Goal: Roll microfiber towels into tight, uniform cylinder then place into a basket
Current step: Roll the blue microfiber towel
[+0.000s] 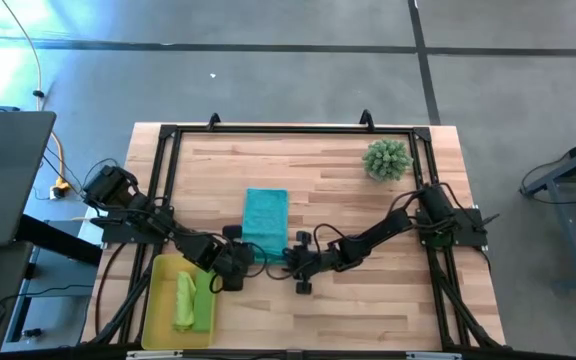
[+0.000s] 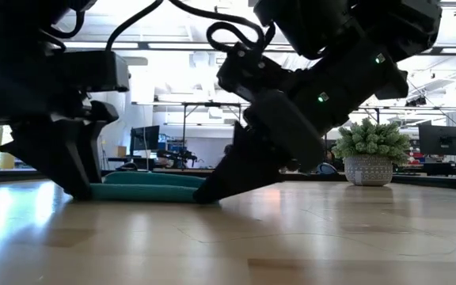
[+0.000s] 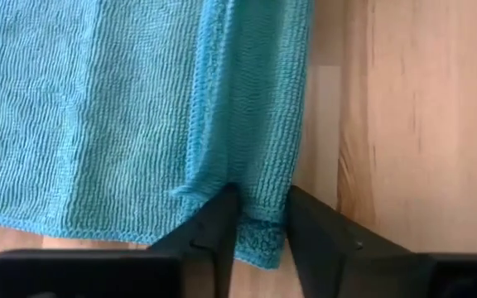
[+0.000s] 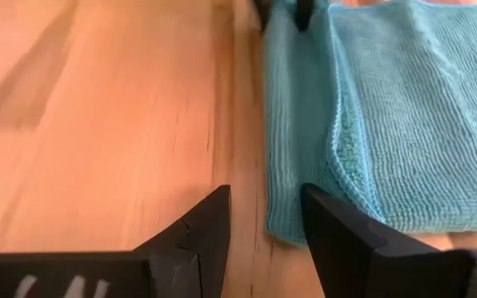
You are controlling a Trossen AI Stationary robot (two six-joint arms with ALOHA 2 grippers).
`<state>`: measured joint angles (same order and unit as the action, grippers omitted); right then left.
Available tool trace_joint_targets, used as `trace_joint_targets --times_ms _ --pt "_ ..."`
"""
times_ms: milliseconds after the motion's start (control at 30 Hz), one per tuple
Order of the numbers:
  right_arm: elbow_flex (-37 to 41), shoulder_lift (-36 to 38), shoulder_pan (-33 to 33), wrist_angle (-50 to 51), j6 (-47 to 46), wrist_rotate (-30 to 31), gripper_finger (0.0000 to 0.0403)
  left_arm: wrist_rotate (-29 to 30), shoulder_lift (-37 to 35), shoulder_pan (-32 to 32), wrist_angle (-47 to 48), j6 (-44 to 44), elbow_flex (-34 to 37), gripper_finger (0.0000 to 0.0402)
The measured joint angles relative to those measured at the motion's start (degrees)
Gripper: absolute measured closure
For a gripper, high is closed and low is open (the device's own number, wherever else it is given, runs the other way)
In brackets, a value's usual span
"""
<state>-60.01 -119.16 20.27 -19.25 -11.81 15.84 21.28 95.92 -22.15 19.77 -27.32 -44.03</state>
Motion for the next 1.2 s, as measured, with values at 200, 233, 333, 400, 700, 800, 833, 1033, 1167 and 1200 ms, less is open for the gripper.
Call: trace_joint_targets --times_ms 200,233,333,400,700,800,833,1033,1167,1200 --pt "-0.2 0.6 0.1 3.5 5.8 0.1 0.0268 0.7 0.0 0.0 0.2 -0.6 0.1 0.0374" --pt "-0.2 0.6 0.1 3.6 6.1 0.1 0.0273 0.7 0.0 0.0 0.2 -0.6 0.1 0.0381" --pt "-0.2 0.6 0.1 3.7 7.8 0.8 0.0297 0.5 0.0 0.0 0.2 -0.1 0.1 0.0396" --pt "-0.2 0.6 0.2 4.1 8.1 2.0 0.0320 -0.4 0.0 0.0 0.1 0.8 0.1 0.0396" --pt "-0.3 0.8 0.0 5.2 -0.2 0.4 0.0396 -5.1 -0.4 -0.3 -1.3 -2.2 0.1 0.0392" --pt "-1.4 0.7 -0.3 5.7 -4.5 -4.3 0.0400 -8.6 -1.7 -0.3 -1.7 -4.8 0.2 0.0392" --pt "-1.8 0.7 -0.4 5.7 -5.7 -6.6 0.0400 -9.8 -2.1 -0.3 -1.9 -5.5 0.2 0.0392" --pt "-5.1 0.4 -0.4 6.8 -11.7 -16.8 0.0402 -12.6 -6.9 -0.4 -2.1 -11.4 0.2 0.0392" --pt "-7.7 0.4 -0.4 8.6 -12.4 -18.3 0.0402 -12.1 -9.4 -0.4 0.0 -17.4 0.1 0.0392" --pt "-8.2 0.4 -0.4 9.2 -12.4 -17.9 0.0402 -11.7 -9.7 -0.4 1.2 -19.2 0.1 0.0392"
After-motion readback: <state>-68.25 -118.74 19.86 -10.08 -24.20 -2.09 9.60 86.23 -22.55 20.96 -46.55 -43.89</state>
